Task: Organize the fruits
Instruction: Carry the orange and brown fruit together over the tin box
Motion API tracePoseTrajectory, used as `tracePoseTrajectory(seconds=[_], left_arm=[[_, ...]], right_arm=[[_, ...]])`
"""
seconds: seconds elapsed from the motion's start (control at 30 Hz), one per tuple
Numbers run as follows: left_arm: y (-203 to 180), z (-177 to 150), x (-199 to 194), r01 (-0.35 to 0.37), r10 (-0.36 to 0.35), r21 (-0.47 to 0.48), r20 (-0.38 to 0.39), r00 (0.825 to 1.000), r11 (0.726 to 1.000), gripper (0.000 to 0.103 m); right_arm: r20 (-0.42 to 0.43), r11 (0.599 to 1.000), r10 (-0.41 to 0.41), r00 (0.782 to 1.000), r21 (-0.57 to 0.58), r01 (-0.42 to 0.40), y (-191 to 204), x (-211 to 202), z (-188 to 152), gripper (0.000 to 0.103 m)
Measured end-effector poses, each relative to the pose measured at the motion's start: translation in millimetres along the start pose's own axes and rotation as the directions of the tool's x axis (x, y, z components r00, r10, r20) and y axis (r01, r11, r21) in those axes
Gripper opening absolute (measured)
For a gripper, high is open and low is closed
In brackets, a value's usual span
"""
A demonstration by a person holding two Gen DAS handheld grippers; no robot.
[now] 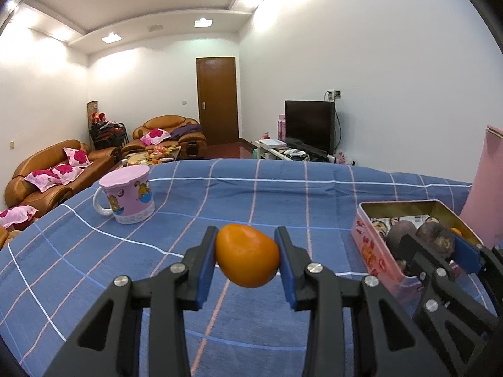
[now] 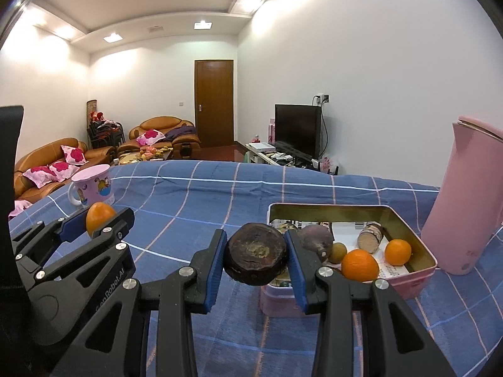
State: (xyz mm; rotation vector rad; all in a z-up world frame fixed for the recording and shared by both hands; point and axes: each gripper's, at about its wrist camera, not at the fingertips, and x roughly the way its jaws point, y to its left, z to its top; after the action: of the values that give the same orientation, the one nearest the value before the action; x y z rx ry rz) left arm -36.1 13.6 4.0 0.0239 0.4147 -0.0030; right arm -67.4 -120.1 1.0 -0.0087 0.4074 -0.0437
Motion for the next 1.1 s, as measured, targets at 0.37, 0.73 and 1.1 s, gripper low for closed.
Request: tracePoseTrajectory(seconds=[0.37,0.73,1.1], left_arm=[[-17,-1,-5,0.017,-0.017,0.024,0.010,1.000,1.000,0.038],[-44,-2,-12,0.056,-0.057,0.057,0.024,0.998,0.997,0.038],[-73,-2,-15,0.084,-0.086,0.088,0.025,0.996,0.993,0.038]], right_arm=[[0.008,1.000,-0.021,1.000,-0.003,0.021,-13,-7,-1,0.040],[0.016,0.998,-0.070,0.997,0.007,0.070,-43,-17,-3,0.040],[0.021,0.994,-0.105,0.994,0.012,0.105,-68,-24,-6,0.040]])
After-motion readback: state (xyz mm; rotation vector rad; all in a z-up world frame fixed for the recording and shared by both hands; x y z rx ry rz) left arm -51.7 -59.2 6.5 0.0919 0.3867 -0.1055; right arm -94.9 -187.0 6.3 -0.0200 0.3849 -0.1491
